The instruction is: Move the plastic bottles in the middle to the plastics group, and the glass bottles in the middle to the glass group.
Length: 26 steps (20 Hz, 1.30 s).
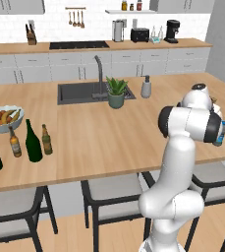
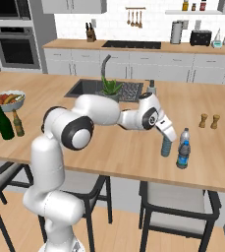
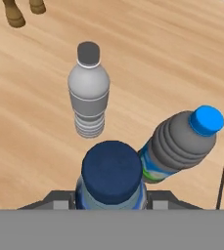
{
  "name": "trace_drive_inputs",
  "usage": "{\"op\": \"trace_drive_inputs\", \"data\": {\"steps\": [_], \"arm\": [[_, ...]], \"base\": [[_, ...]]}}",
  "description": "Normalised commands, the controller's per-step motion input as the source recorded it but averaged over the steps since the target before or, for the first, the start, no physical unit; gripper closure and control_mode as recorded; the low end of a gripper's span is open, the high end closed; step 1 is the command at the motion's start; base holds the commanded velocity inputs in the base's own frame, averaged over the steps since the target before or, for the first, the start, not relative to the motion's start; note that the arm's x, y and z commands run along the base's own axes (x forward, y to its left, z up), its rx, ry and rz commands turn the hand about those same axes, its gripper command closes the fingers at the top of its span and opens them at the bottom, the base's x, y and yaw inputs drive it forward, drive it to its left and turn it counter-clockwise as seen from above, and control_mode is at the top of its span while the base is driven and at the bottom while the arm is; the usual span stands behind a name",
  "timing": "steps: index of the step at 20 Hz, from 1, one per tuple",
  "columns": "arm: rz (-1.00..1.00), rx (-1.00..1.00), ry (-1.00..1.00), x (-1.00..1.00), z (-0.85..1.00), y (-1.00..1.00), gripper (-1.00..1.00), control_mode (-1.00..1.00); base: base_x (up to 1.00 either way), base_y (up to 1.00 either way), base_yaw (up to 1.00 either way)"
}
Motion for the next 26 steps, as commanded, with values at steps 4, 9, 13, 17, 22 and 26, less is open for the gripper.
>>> {"op": "trace_drive_inputs", "data": {"steps": [4,9,13,17,22,26], "arm": [[-0.05,0.01,0.0,0.0,0.0,-0.06,1.0,-1.0],[0.0,0.0,0.0,0.0,-0.26,0.0,1.0,-1.0],[0.0,0.0,0.0,0.0,-0.43,0.0,1.0,-1.0],[0.0,0.0,0.0,0.0,-0.25,0.0,1.0,-1.0],[0.0,0.0,0.0,0.0,-0.23,0.0,1.0,-1.0],[-0.01,0.01,-0.06,0.03,-0.04,0.0,1.0,-1.0]], "base": [[0.0,0.0,0.0],[0.0,0.0,0.0],[0.0,0.0,0.0],[0.0,0.0,0.0],[0.0,0.0,0.0],[0.0,0.0,0.0]]}}
